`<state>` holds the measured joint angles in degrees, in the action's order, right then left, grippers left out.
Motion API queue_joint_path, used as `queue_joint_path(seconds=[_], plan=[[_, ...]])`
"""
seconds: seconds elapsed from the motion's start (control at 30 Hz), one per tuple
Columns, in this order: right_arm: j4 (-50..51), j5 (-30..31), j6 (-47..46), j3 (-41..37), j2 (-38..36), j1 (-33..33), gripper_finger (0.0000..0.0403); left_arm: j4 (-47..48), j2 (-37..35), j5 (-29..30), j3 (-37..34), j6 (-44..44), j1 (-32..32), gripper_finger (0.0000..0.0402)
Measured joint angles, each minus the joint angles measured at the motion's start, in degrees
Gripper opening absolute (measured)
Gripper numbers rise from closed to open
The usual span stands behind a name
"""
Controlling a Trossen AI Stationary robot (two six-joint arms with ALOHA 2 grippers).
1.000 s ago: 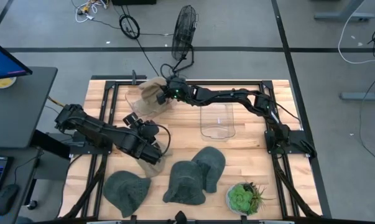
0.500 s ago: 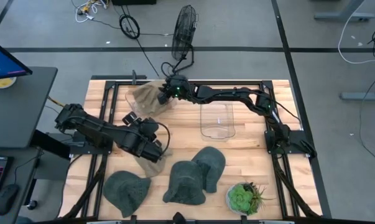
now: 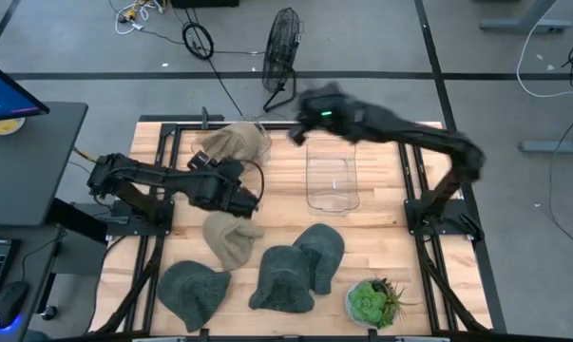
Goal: Pick & Place hat
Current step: Put the right brown cap into the left transparent bin
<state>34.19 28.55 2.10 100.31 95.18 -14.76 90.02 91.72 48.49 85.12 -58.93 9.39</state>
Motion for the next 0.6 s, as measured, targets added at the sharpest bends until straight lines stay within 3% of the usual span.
queue_joint_path(seconds=[0.23,0.43,0.6], plan=[[12.89,2.5,-4.02,0.02,-15.5,0.22,0.0009,-4.33,0.15,-1.75,-0.02,6.13,-7.3,0.0105],[23.18,2.5,-8.25,0.02,-20.46,0.82,0.0013,-21.46,0.2,-6.24,-2.99,18.83,-10.29,0.0012],[28.49,2.49,-9.34,0.0,-20.49,1.35,0.0005,-29.37,0.2,-11.28,-10.52,20.65,-14.11,0.0005]])
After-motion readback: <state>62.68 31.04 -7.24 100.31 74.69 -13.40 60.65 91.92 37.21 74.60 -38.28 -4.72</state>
